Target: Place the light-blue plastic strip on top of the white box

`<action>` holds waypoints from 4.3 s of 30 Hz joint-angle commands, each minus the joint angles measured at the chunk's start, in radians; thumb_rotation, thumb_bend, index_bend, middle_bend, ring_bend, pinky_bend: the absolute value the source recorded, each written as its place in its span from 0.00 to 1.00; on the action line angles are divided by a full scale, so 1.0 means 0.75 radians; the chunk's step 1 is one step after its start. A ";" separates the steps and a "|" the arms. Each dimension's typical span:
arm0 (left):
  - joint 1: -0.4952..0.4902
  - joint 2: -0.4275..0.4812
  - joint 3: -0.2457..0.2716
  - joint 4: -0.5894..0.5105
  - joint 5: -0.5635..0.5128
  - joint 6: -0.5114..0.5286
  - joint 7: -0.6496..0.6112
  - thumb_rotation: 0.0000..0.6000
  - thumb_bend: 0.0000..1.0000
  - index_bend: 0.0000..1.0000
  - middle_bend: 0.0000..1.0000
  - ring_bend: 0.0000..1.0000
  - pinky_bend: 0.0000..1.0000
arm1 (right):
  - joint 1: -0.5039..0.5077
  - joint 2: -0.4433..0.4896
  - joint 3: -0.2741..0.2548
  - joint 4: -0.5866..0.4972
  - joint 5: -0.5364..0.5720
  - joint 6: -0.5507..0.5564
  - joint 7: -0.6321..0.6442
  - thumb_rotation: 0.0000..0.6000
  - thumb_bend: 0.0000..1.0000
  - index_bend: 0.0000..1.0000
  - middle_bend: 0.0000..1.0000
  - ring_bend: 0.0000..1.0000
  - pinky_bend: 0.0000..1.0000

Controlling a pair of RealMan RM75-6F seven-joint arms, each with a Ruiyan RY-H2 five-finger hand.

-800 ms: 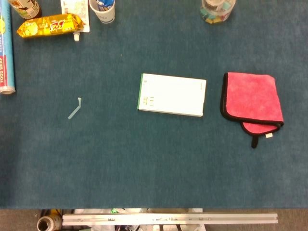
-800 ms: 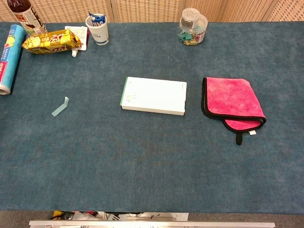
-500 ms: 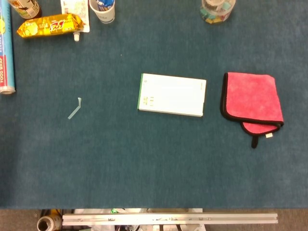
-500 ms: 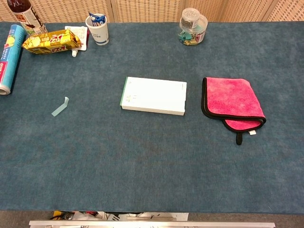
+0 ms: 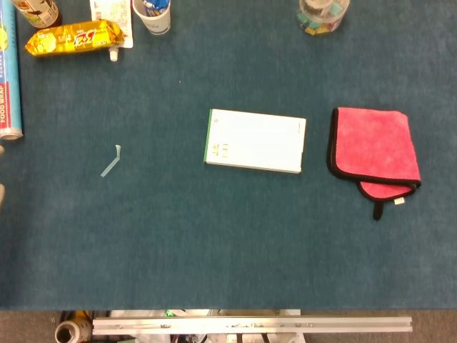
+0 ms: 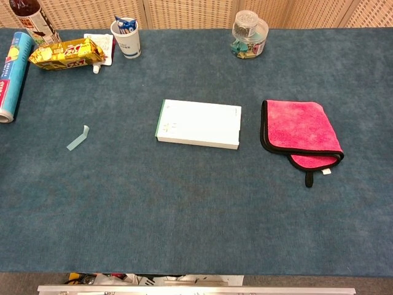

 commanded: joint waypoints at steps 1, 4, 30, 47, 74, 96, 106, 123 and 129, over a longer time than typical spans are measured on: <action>-0.026 0.017 0.007 -0.026 0.032 -0.025 0.008 1.00 0.32 0.29 0.27 0.30 0.20 | 0.023 0.002 0.014 0.000 -0.003 -0.021 -0.007 1.00 0.16 0.39 0.42 0.42 0.54; -0.063 0.022 0.009 -0.047 0.060 -0.065 0.017 1.00 0.32 0.29 0.31 0.32 0.24 | 0.056 0.009 0.034 -0.002 -0.006 -0.047 -0.011 1.00 0.16 0.39 0.42 0.42 0.54; -0.391 -0.201 -0.082 -0.100 -0.158 -0.495 0.267 1.00 0.27 0.44 1.00 1.00 0.96 | 0.149 0.021 0.037 -0.029 -0.013 -0.132 -0.023 1.00 0.16 0.39 0.42 0.42 0.54; -0.490 -0.401 -0.088 -0.042 -0.530 -0.630 0.629 0.90 0.25 0.47 1.00 1.00 0.96 | 0.133 -0.002 0.009 0.001 -0.004 -0.122 0.016 1.00 0.16 0.39 0.42 0.42 0.54; -0.477 -0.485 -0.085 0.009 -0.765 -0.517 0.756 0.64 0.25 0.45 1.00 1.00 0.97 | 0.107 0.004 -0.015 0.023 -0.003 -0.103 0.063 1.00 0.16 0.39 0.42 0.42 0.54; -0.505 -0.539 -0.089 0.090 -0.867 -0.518 0.800 0.85 0.25 0.50 1.00 1.00 0.98 | 0.088 0.006 -0.018 0.040 0.011 -0.092 0.086 1.00 0.16 0.39 0.42 0.42 0.54; -0.519 -0.540 -0.090 0.094 -0.879 -0.534 0.789 0.85 0.25 0.51 1.00 1.00 0.98 | 0.082 0.001 -0.016 0.048 0.019 -0.087 0.090 1.00 0.16 0.39 0.42 0.42 0.54; -0.531 -0.545 -0.084 0.118 -0.888 -0.537 0.787 0.94 0.33 0.53 1.00 1.00 0.98 | 0.082 -0.006 -0.015 0.052 0.028 -0.096 0.085 1.00 0.16 0.39 0.42 0.42 0.54; -0.527 -0.541 -0.076 0.116 -0.872 -0.526 0.779 0.97 0.33 0.54 1.00 1.00 0.98 | 0.079 -0.004 -0.014 0.050 0.029 -0.093 0.083 1.00 0.16 0.39 0.42 0.42 0.54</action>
